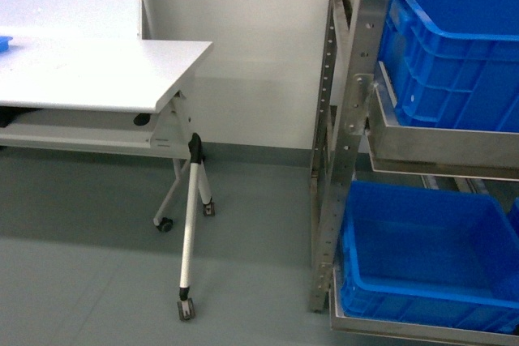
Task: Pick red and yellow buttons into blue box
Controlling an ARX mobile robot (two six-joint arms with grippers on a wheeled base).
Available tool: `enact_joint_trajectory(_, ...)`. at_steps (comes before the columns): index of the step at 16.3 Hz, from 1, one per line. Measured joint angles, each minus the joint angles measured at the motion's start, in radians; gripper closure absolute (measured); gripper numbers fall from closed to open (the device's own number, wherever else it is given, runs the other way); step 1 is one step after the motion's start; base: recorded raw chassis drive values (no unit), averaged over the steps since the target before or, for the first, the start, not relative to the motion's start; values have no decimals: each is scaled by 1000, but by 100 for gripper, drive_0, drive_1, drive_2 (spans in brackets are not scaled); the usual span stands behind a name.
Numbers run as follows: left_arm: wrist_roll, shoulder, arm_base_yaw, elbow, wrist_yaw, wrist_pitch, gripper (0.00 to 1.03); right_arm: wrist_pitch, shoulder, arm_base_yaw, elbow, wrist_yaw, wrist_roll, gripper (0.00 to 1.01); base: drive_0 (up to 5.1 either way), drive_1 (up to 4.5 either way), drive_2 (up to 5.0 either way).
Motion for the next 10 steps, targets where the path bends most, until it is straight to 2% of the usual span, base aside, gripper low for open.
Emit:
enact_joint_trajectory(5,0,0,0,0,0,2,80,2,0,0,0,0,0,73,467,-321,-136)
enact_joint_trajectory(10,0,0,0,0,0,3,80,3,0,1,0,-2,0,73,463,-224,-224)
